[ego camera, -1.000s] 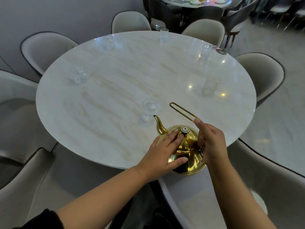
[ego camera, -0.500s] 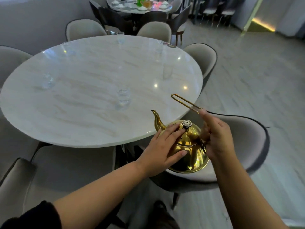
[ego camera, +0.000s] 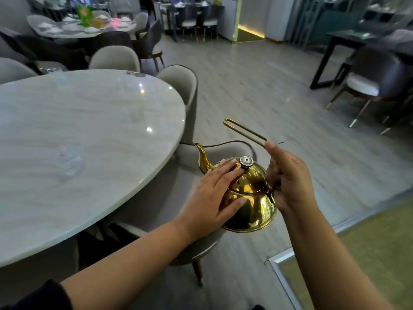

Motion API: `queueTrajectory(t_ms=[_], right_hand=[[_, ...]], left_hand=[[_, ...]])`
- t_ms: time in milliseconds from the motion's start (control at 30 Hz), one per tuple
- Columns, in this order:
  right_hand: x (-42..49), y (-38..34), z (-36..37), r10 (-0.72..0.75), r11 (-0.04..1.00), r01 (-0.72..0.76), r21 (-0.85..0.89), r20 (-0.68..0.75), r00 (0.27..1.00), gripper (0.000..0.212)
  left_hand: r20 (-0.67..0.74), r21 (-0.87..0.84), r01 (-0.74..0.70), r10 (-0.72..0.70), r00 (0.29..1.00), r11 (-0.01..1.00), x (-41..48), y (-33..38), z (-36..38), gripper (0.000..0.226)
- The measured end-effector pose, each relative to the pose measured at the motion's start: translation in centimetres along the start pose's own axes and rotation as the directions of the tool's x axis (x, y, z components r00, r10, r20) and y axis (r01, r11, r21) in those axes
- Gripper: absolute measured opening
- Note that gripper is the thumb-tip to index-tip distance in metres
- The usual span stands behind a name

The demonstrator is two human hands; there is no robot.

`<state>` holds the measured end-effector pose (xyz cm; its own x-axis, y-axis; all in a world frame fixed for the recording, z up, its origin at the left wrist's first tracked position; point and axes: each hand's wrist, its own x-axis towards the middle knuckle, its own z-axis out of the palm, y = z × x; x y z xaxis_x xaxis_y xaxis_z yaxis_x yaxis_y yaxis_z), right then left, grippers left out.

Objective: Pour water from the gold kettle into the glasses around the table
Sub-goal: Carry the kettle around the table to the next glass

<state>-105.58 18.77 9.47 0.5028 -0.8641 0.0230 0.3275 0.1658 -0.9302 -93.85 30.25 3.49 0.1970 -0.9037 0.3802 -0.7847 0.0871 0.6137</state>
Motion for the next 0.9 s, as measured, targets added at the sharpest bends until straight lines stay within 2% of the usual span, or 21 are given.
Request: queueTrajectory(t_ms=[167,467,733,900], right_hand=[[4.3,-2.8,-7.9,-0.024,0.997,0.022,-0.076,-0.022,0.999,0.047],[13.7,-4.1,-18.9,-0.03,0.992,0.02,-0.125,-0.076,0.997,0.049],[24.7,-2.2,-21.8,0.018,0.991,-0.022,-0.13,-0.03,0.999,0.053],[34.1,-0.7,-21.3,0.078,0.987,-0.062,-0.151,0.098,0.992,0.05]], left_hand=[[-0.012,-0.061,-0.016,0.015,1.0,0.998,6.2,2.7,6.9,0.053],[0.107,-0.109,0.064,-0.052,0.993,0.992,16.6,3.4,17.2,0.056],[0.144,-0.079,0.09,-0.078,0.987,0.993,25.4,-1.7,20.4,0.058],[0.106,-0.024,0.122,-0.119,0.987,0.992,31.8,-7.0,20.9,0.058]])
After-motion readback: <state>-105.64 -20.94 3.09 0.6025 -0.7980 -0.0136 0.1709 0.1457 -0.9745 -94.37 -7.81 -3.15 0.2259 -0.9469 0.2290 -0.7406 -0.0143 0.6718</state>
